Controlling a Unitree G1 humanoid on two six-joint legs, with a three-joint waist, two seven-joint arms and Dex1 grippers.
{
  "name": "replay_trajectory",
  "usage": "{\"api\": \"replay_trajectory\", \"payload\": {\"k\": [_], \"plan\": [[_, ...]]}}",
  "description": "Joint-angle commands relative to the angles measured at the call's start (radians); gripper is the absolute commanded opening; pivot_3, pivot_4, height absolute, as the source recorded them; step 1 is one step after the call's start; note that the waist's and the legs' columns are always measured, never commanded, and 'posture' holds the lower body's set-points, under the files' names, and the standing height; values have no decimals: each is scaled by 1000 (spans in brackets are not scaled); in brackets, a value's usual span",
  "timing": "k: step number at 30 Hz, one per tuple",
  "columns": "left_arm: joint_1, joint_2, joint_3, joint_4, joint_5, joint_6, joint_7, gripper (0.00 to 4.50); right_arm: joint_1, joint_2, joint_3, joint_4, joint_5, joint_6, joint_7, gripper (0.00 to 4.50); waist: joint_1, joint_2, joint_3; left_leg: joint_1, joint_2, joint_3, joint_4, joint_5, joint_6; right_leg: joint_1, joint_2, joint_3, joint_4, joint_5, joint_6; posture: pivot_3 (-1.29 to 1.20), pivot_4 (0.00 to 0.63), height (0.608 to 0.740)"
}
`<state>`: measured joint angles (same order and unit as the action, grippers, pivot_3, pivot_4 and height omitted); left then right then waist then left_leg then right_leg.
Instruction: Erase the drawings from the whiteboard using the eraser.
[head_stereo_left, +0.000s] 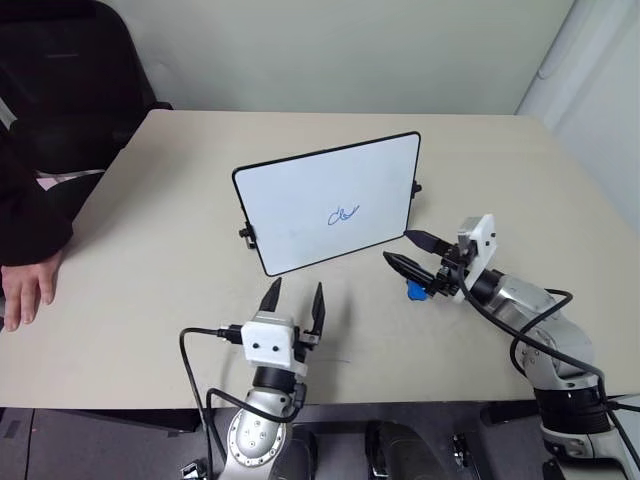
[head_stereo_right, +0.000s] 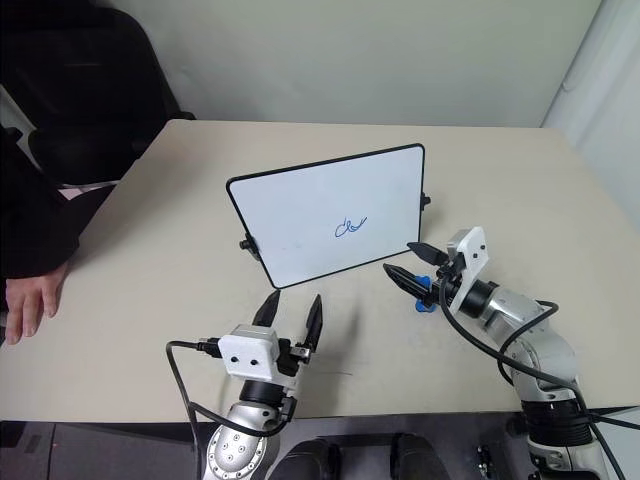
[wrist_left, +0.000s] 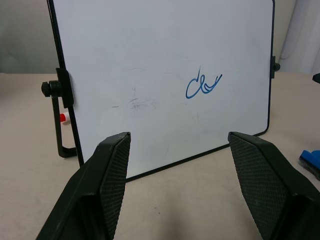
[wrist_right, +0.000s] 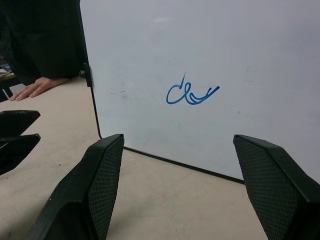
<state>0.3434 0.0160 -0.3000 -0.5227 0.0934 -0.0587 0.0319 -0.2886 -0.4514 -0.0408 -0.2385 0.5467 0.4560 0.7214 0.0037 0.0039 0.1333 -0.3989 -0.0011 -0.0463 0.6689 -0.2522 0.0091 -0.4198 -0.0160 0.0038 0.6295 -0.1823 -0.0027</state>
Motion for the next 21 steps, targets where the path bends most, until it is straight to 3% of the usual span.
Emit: {"api": "replay_trajectory", "payload": {"k": [1, 8, 12, 16, 21], "plan": [[2, -8, -16, -39, 3, -4, -4, 3384, -8, 1, -16, -32, 8, -3, -8, 3699, 0, 0, 0, 0, 0, 0, 0, 0, 0, 0, 0, 0, 0, 0, 0, 0, 150, 740], [17, -13, -32, -59, 20, 0, -4, 3384, -7, 1, -19, -42, 20, 44, -28, 3699, 0, 0, 0, 0, 0, 0, 0, 0, 0, 0, 0, 0, 0, 0, 0, 0, 150, 740], [24, -11, -45, -70, 30, 10, -7, 3384, -17, -19, -40, -48, -1, 130, -111, 3699, 0, 0, 0, 0, 0, 0, 0, 0, 0, 0, 0, 0, 0, 0, 0, 0, 150, 740], [21, -12, -52, -75, 28, 23, -13, 3423, -33, -59, -40, -63, -1, 224, -153, 4466, 0, 0, 0, 0, 0, 0, 0, 0, 0, 0, 0, 0, 0, 0, 0, 0, 150, 740], [16, -13, -60, -66, 24, 21, -19, 3423, -73, -130, -26, -104, 8, 461, -219, 4466, 1, 0, 0, 0, 0, 0, 0, 0, 0, 0, 0, 0, 0, -1, 1, 0, 150, 740]]}}
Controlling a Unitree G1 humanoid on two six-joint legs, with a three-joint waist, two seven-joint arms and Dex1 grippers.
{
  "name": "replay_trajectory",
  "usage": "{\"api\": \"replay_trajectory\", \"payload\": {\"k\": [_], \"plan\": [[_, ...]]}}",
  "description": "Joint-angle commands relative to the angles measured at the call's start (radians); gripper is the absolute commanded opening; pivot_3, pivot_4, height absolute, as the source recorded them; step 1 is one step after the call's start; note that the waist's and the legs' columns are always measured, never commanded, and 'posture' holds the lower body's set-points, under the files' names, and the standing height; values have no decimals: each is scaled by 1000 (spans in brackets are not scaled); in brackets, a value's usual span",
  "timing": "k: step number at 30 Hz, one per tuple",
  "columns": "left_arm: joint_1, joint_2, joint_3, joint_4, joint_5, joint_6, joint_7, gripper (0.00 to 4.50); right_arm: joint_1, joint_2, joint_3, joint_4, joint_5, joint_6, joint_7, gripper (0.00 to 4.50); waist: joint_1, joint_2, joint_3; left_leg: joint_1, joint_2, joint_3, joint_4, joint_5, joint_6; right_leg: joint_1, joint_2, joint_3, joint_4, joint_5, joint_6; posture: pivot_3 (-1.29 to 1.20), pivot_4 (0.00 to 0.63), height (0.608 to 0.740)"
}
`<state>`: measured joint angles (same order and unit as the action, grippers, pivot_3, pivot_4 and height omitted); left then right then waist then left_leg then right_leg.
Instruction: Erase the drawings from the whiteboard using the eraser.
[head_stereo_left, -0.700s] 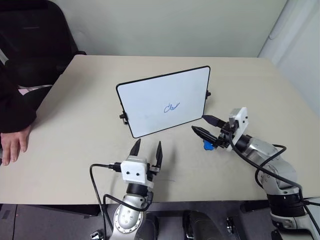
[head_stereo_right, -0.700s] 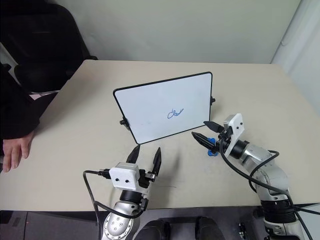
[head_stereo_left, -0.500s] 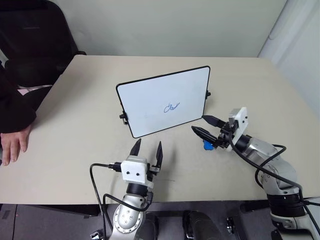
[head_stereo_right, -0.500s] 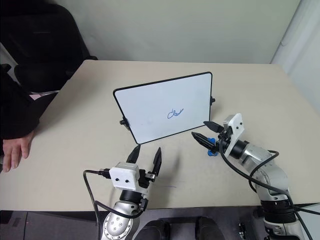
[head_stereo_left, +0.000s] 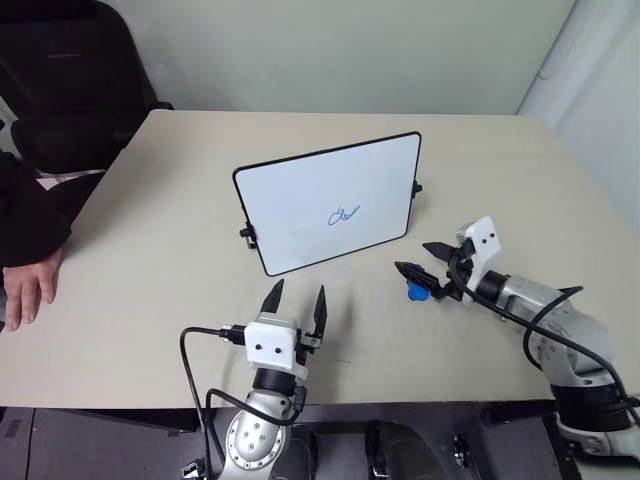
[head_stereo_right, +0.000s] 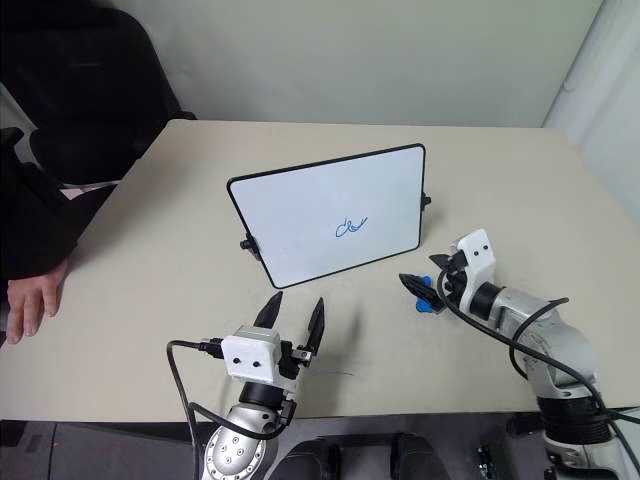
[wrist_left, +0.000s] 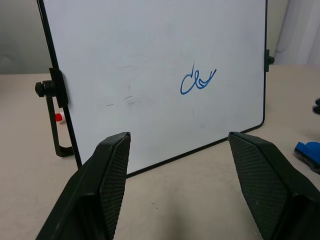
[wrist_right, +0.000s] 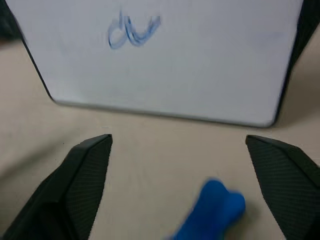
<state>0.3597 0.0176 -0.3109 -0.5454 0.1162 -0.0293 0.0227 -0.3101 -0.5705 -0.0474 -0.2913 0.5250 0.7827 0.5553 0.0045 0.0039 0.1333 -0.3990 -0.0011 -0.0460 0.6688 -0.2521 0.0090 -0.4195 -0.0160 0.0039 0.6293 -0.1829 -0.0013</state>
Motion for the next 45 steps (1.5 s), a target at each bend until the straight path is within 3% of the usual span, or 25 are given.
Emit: {"api": "replay_trajectory", "payload": {"k": [1, 3, 12, 15, 30, 33, 41, 45], "plan": [[-4, -15, -50, -39, -4, -8, -13, 3423, -77, -11, -24, -46, 36, 189, -74, 4466, -4, 0, 0, 0, 0, 0, 0, 0, 0, 0, 0, 0, 0, -1, 1, 0, 150, 740], [-11, -15, -51, -32, -9, -8, -17, 3423, -125, -12, -31, -37, 46, 291, -102, 4466, -5, 0, 0, 1, 0, 1, 0, 0, -1, 0, 0, 0, 0, -4, 9, 0, 150, 740], [-14, -18, -48, -27, 2, -13, -12, 3423, -301, -6, 24, 10, 54, 674, -153, 4466, -1, 0, 0, 1, 0, 1, 0, 2, 0, 0, 0, 0, 0, -4, 9, 0, 150, 740], [-10, -17, -46, -30, 7, -14, -7, 3423, -319, 10, 42, 14, 46, 713, -166, 4466, 0, 0, 0, 0, 0, 0, 0, 1, 0, 0, 0, 0, 0, 1, 1, 0, 150, 740], [22, -15, -46, -51, 16, -15, 13, 3423, -322, 74, 127, 49, -30, 732, -201, 4466, 0, 0, 0, 1, 0, 0, 0, -2, 5, -1, 0, 0, 0, 1, 0, 0, 150, 740], [25, -16, -48, -52, 19, -15, 18, 3423, -321, 59, 150, 39, -40, 713, -192, 3854, 0, 0, 0, 1, 0, 0, 0, -2, 5, -1, 0, 0, 0, 1, 1, 0, 150, 740], [36, -20, -49, -58, 24, -14, 23, 3423, -301, 37, 172, 12, -38, 655, -150, 1104, 0, 0, 0, 1, 0, 0, -1, -2, 3, -2, 0, 0, 0, 1, 1, 0, 150, 740], [41, -20, -52, -61, 27, -14, 29, 3423, -285, 27, 178, 2, -44, 626, -136, 376, -1, 0, 0, 1, 0, 1, -1, -2, 3, -2, 0, 0, 0, 1, 1, 0, 150, 740]]}}
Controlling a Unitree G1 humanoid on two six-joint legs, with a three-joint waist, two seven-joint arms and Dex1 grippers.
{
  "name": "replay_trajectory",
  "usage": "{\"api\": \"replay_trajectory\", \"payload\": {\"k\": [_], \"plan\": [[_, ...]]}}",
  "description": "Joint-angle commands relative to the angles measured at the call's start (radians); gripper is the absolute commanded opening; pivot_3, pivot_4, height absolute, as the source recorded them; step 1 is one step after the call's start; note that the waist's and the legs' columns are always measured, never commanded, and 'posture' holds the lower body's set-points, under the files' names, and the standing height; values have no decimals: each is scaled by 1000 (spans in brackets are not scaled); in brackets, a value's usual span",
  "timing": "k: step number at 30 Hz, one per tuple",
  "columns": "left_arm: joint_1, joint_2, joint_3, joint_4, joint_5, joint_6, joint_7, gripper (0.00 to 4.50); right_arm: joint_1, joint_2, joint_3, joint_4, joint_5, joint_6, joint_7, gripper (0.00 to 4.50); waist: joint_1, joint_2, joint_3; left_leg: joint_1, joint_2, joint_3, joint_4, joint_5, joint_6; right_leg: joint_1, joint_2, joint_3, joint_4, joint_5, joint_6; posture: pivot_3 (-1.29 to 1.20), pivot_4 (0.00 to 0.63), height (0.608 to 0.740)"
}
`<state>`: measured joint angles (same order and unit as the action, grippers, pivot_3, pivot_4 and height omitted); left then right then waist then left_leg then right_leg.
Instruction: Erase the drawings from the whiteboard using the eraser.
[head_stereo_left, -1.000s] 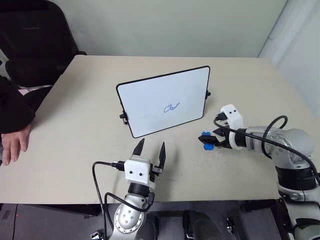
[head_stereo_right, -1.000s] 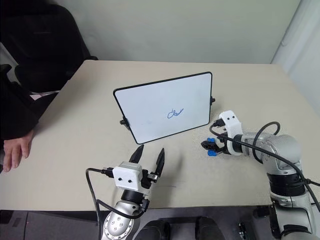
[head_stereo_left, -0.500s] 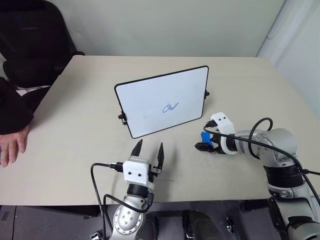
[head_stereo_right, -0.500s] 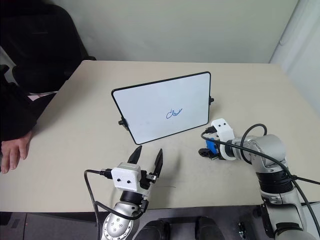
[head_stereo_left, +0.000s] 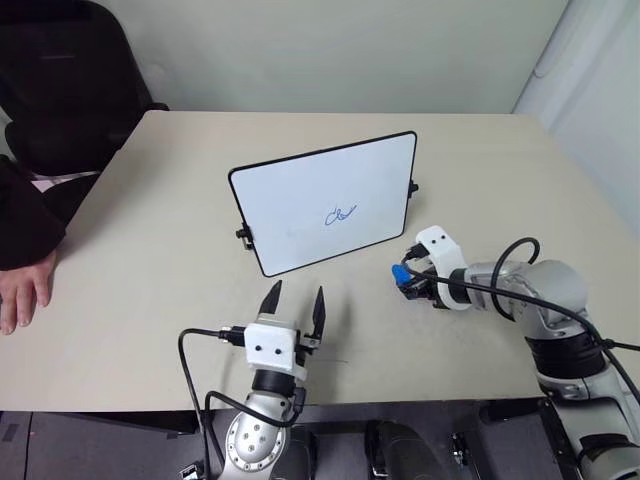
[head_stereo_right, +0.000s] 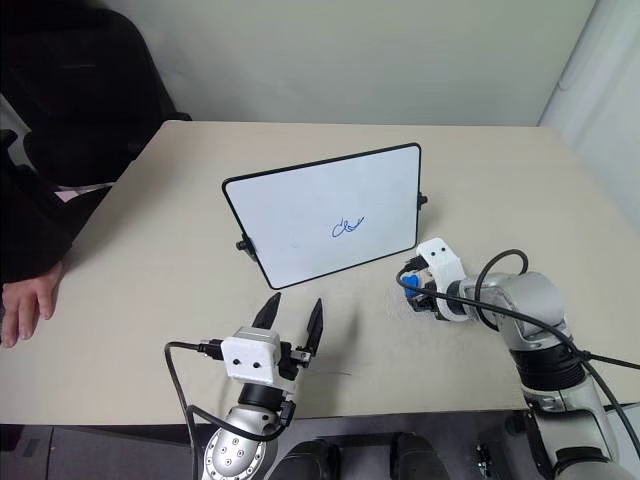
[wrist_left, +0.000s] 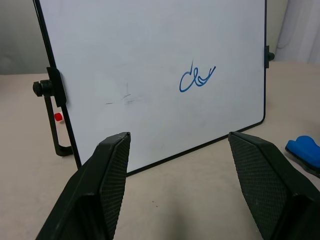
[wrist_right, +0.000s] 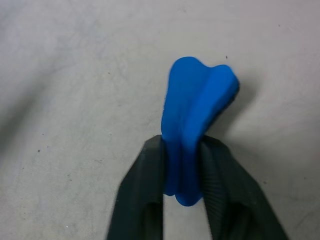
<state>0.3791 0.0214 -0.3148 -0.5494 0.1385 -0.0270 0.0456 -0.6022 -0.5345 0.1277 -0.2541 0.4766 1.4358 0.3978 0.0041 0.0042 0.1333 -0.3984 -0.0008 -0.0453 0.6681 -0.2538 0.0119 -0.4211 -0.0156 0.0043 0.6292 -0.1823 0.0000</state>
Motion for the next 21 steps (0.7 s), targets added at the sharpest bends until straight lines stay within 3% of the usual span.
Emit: {"api": "replay_trajectory", "payload": {"k": [1, 9, 15, 21], "plan": [[24, -23, -49, -58, 5, -16, 8, 3423, 9, -11, 4, -37, 3, -33, 24, 315, 0, 0, 0, 0, 0, 0, 0, 0, 0, 0, 0, 0, 0, 0, 0, 0, 150, 740], [37, -23, -41, -63, 5, -15, 17, 3423, 31, 12, -45, -49, -19, -255, 43, 243, 0, 0, 0, 0, 0, -1, 0, 0, 0, 0, 0, 0, 0, -2, 3, 0, 150, 740], [51, -24, -23, -70, -6, -17, 21, 3423, 37, 102, -81, -34, -7, -456, 54, 243, 0, 0, 0, 0, 0, -1, 0, -1, 1, 0, 0, 0, 0, 0, -1, 0, 150, 740], [62, -22, 3, -84, -17, -16, 16, 3423, -18, 211, -29, 55, -42, -562, 45, 243, 0, 0, 0, 0, 0, -1, 0, -1, 1, -1, 0, 0, 0, 0, -2, 0, 150, 740]]}}
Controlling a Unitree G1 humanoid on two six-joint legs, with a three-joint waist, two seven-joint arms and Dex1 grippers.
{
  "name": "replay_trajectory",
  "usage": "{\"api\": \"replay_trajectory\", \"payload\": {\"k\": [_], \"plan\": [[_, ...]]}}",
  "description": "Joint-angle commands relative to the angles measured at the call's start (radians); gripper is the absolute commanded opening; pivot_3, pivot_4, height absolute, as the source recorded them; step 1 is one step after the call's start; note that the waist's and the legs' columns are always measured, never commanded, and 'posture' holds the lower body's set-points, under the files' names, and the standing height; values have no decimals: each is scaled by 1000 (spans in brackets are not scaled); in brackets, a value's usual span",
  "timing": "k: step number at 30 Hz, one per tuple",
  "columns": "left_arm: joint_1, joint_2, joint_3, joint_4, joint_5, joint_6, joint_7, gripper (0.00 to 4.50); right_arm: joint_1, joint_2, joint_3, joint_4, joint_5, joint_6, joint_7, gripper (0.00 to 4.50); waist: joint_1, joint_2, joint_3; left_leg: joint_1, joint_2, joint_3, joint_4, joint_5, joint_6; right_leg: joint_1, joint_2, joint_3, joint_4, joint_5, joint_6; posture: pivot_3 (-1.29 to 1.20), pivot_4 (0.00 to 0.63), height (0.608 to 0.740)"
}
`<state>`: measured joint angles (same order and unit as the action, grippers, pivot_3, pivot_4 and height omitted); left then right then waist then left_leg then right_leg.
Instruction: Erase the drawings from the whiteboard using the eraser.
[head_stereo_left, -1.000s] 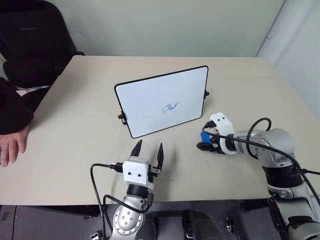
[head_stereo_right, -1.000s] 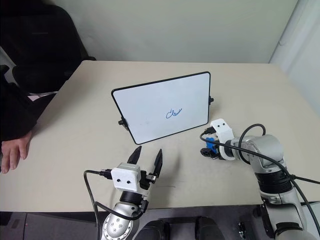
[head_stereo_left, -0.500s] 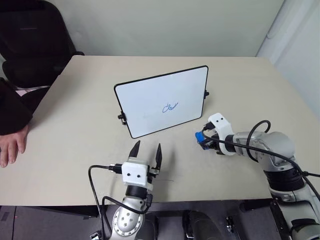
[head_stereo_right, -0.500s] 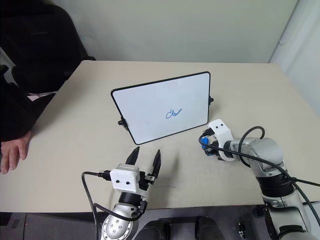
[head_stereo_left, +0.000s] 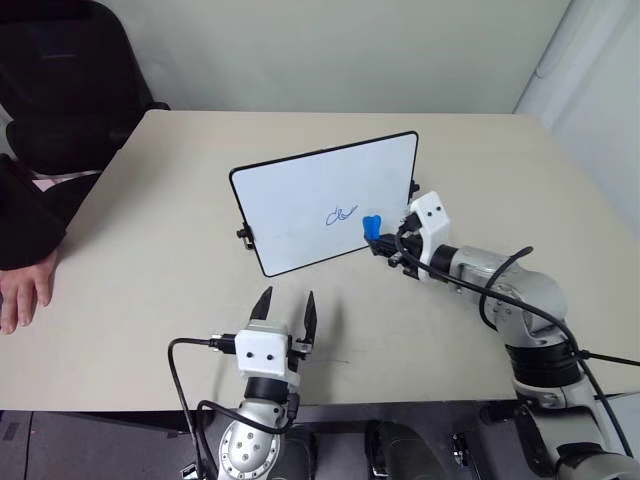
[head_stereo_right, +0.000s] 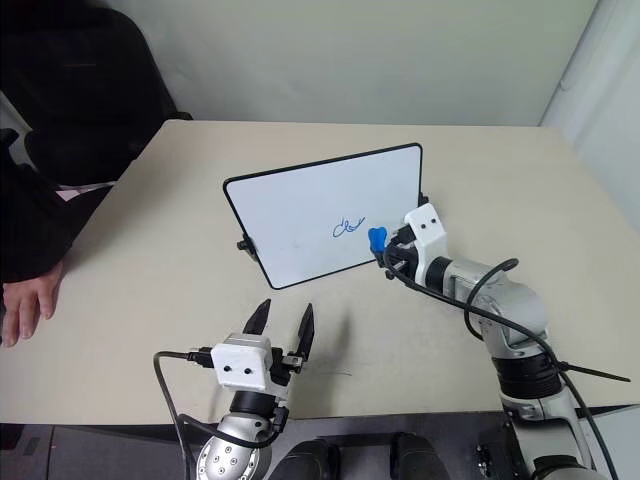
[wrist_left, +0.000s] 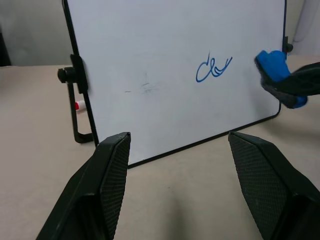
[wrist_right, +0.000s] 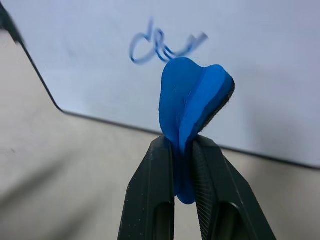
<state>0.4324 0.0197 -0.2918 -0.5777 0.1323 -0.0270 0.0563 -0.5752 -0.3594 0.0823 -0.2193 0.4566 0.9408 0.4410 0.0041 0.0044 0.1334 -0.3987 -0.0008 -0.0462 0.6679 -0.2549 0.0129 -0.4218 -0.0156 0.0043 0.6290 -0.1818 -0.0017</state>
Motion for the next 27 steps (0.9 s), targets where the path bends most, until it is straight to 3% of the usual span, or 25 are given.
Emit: {"api": "replay_trajectory", "payload": {"k": [1, 18, 27], "plan": [[9, -19, -17, -58, -12, -16, 4, 3423, -54, 51, 25, 35, -30, -78, 0, 243, -1, 0, 0, 0, 0, 0, 0, 0, 0, 0, 0, 0, 0, 0, 0, 0, 150, 740], [26, -2, 15, -98, -24, 0, -13, 3423, -115, 225, 158, 210, -162, -221, 20, 243, 0, 0, 0, -1, 1, 0, 0, -2, -3, -4, 0, -1, 1, 2, -5, 0, 150, 740], [11, 3, 21, -90, -30, 2, -23, 3423, -149, 247, 52, 305, -179, -233, -52, 243, 0, 0, 0, -1, 1, -1, 0, -2, -2, -5, 0, -1, 2, 4, -9, 0, 150, 740]]}}
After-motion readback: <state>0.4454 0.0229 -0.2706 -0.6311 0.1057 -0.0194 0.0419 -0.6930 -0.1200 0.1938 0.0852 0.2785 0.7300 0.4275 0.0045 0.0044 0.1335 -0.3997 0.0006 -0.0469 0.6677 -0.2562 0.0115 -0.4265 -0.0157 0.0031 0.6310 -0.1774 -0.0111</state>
